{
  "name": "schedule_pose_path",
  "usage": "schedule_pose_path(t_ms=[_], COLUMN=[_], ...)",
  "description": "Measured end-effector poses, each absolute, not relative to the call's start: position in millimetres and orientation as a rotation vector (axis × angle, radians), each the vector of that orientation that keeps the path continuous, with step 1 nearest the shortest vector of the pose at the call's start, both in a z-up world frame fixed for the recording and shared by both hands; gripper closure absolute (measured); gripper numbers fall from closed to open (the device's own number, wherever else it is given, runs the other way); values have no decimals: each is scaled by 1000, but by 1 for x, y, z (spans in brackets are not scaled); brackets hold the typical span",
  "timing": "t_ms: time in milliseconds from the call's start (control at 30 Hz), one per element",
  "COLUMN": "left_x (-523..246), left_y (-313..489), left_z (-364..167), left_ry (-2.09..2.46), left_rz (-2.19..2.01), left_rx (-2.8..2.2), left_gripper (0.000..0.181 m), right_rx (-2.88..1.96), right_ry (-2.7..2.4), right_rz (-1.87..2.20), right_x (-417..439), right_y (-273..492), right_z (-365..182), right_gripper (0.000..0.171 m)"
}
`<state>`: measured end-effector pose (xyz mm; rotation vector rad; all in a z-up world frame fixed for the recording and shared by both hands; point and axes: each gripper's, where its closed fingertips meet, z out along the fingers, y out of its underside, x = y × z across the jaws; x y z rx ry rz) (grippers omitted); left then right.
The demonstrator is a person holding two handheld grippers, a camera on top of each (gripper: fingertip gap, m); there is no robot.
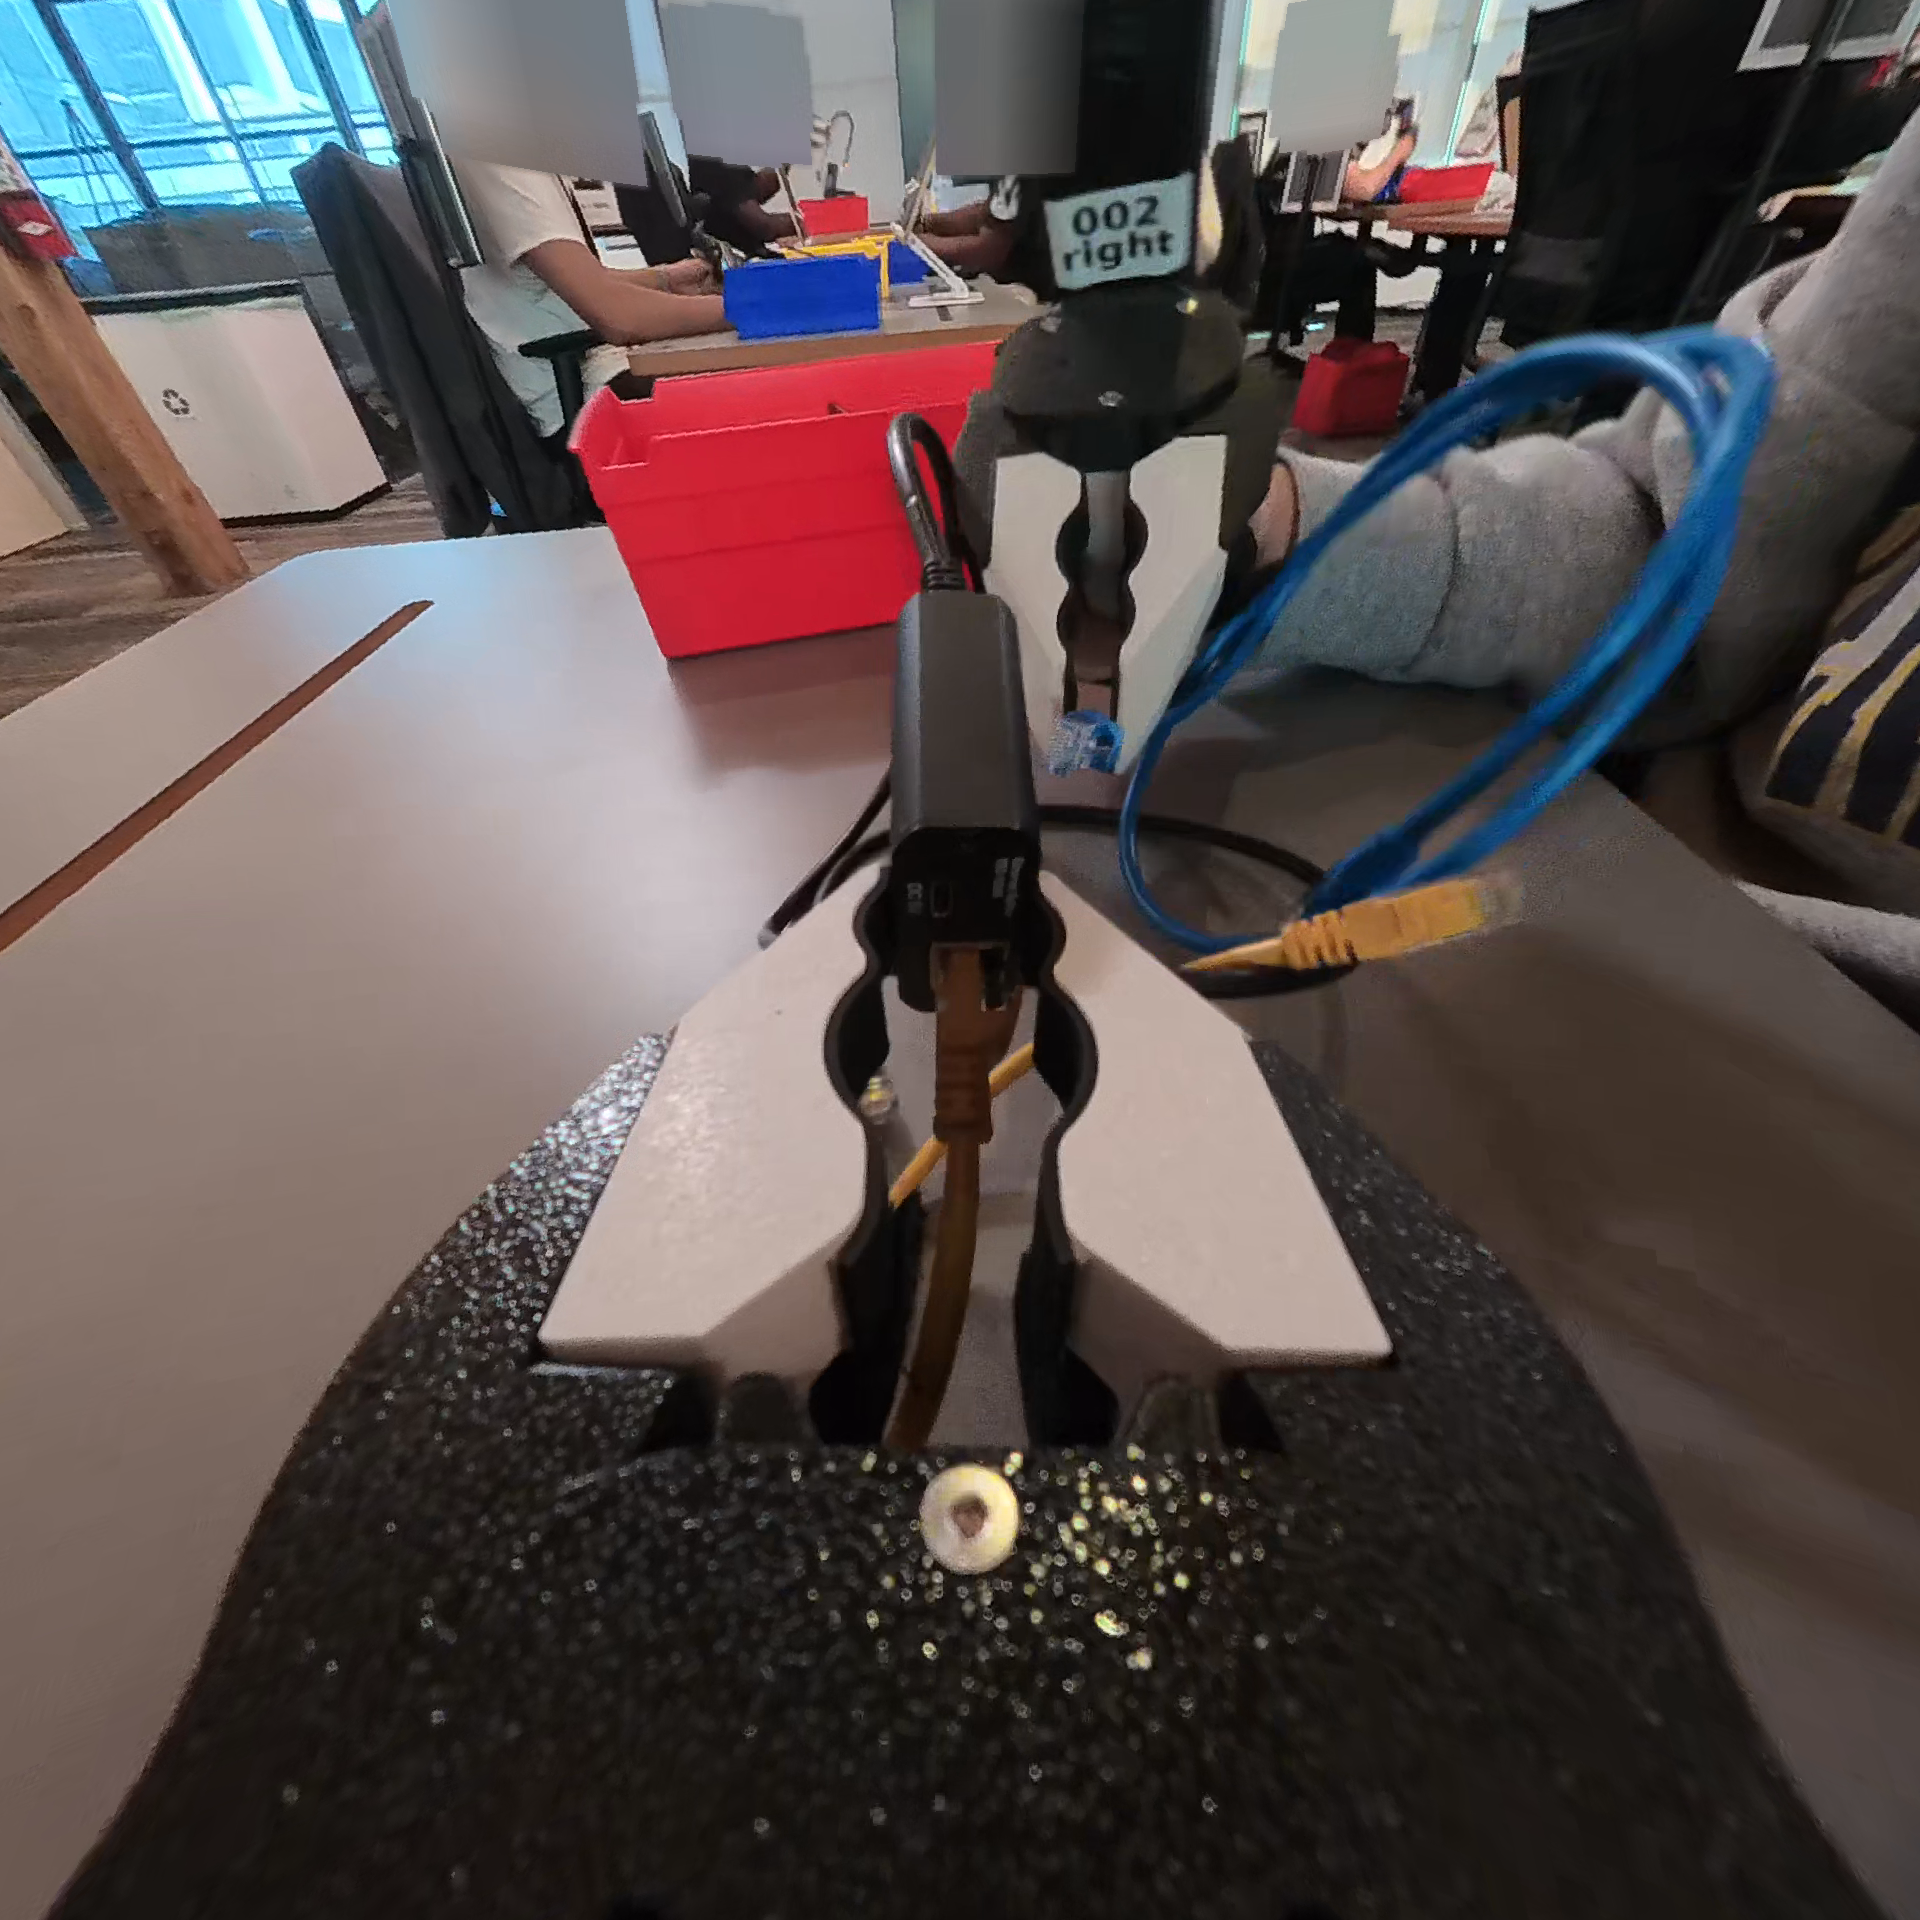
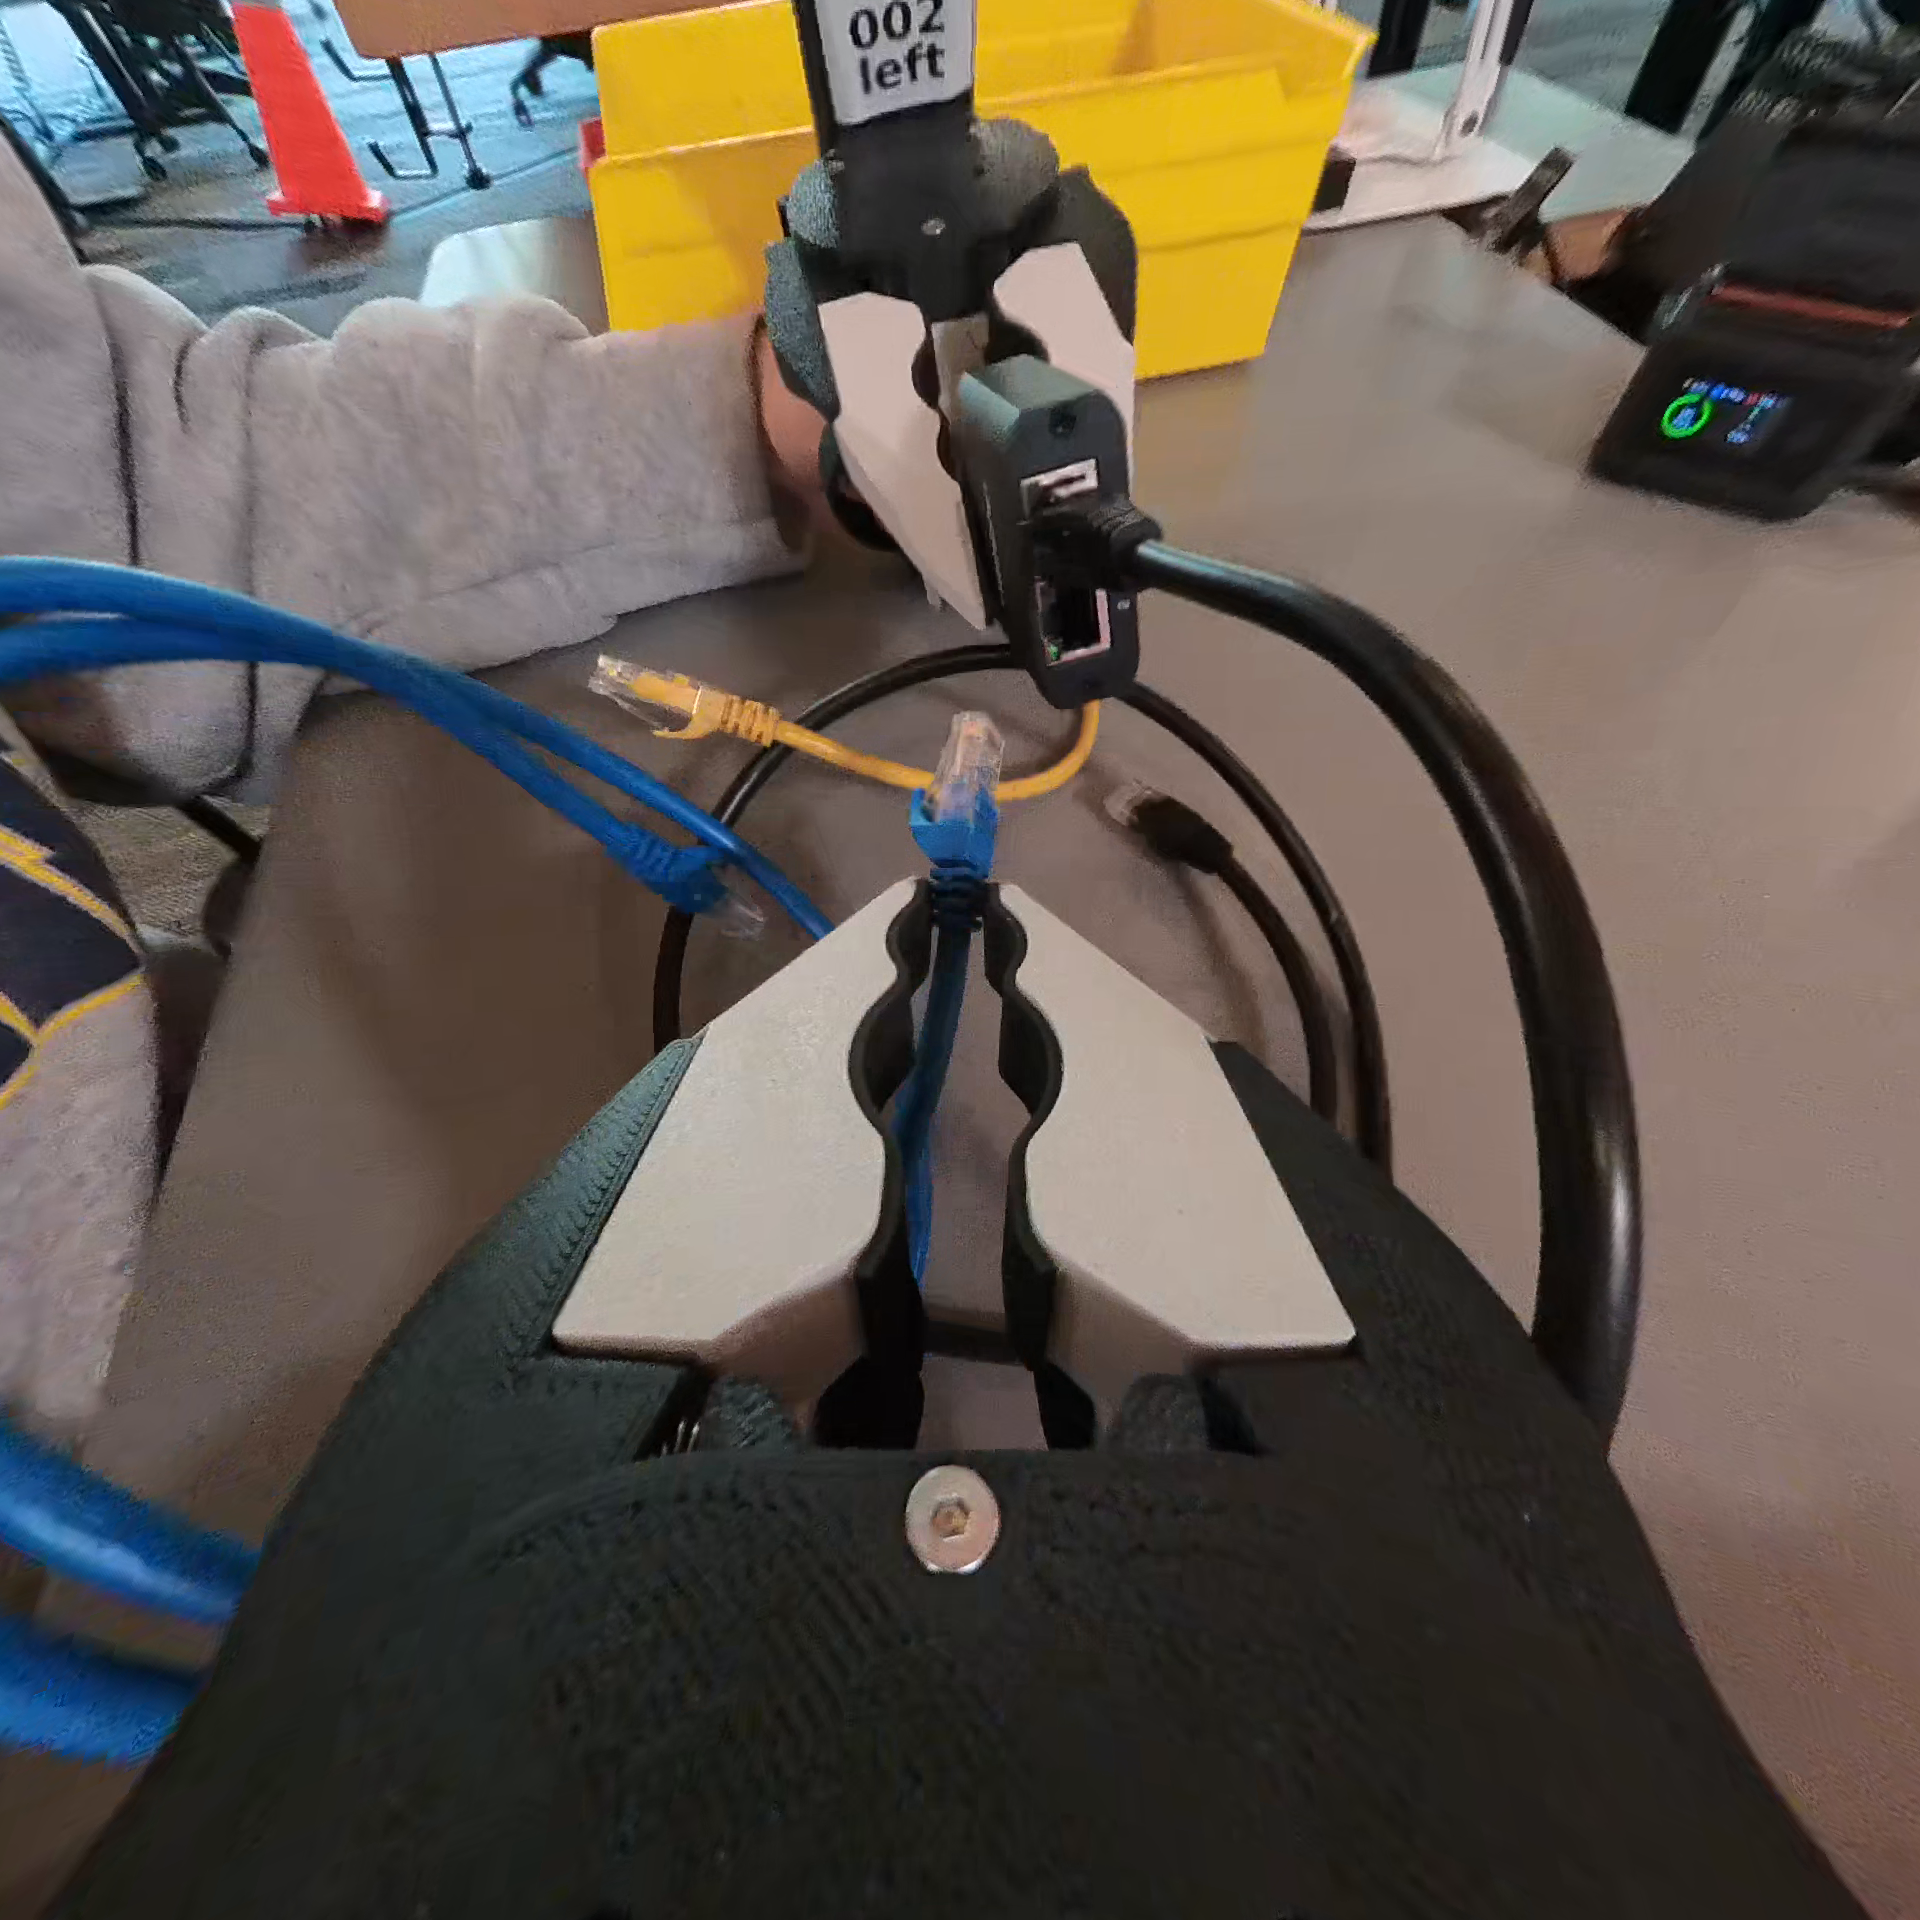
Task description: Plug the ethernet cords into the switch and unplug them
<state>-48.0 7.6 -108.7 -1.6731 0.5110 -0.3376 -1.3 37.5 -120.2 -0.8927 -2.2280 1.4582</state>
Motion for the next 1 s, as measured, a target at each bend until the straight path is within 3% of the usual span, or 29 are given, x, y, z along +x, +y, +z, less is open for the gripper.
schedule_pose_path(t_ms=[333,667,1000], left_x=[-45,-51,-54], left_y=[11,10,10], left_z=[-110,-109,-110], left_ry=[556,544,514], left_rz=[-261,-225,-247], left_rx=[-1685,-1683,-1681], left_gripper=[160,160,160], right_rx=[-1019,-1635,-1402], right_ry=[-2243,-2296,-2256], right_rz=[1525,1539,1236], right_x=[7,8,0], right_y=[41,55,70], right_z=[-121,-170,-181], right_gripper=[164,163,157])
